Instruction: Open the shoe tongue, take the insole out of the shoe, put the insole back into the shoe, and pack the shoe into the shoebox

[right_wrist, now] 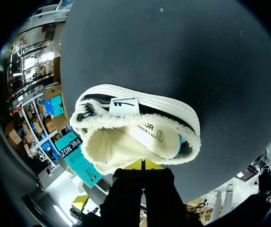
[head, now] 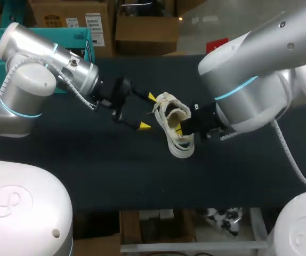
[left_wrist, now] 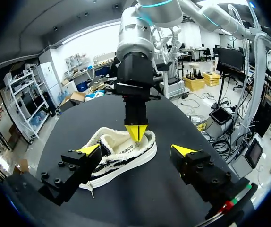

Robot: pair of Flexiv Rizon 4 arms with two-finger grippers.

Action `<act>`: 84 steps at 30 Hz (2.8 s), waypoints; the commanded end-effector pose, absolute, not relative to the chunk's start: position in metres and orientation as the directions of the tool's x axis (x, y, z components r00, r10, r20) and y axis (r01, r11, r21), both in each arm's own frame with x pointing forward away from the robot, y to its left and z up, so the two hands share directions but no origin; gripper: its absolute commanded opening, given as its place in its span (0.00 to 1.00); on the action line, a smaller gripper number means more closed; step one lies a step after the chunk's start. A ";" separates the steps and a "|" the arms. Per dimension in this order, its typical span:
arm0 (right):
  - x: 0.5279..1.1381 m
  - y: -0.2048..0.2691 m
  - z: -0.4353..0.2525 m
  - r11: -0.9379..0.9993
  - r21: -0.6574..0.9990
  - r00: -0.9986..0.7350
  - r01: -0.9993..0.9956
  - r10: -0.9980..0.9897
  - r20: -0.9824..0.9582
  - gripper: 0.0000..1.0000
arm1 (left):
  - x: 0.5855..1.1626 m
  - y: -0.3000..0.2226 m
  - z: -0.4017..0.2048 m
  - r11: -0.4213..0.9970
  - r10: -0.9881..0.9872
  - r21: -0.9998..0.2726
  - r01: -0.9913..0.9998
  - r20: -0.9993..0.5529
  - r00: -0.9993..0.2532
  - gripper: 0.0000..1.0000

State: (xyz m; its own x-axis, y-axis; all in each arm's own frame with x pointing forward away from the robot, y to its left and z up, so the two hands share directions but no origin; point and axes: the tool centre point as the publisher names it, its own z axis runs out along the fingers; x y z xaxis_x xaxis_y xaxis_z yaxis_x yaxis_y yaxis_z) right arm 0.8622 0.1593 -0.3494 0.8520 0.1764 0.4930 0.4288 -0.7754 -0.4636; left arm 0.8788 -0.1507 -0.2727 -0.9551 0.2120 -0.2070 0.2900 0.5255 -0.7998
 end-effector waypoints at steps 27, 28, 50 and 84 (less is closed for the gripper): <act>0.864 0.149 -0.347 -0.765 -0.448 0.836 0.463 0.208 0.508 0.00 | 0.881 -0.146 -0.258 0.631 0.185 -0.757 0.169 -0.064 -0.981 1.00; 0.865 0.148 -0.344 -0.768 -0.443 0.835 0.464 0.211 0.508 0.00 | 0.882 -0.146 -0.258 0.637 0.184 -0.754 0.162 -0.055 -0.981 1.00; 0.881 0.110 -0.298 -0.471 -0.562 0.733 0.680 0.409 0.544 1.00 | 0.874 -0.152 -0.267 0.744 0.103 -0.667 0.041 0.053 -0.993 1.00; 0.881 0.030 -0.230 -0.383 -0.258 0.460 0.887 0.778 0.428 1.00 | 0.871 -0.171 -0.277 0.716 -0.606 -0.348 -0.605 0.122 -0.786 1.00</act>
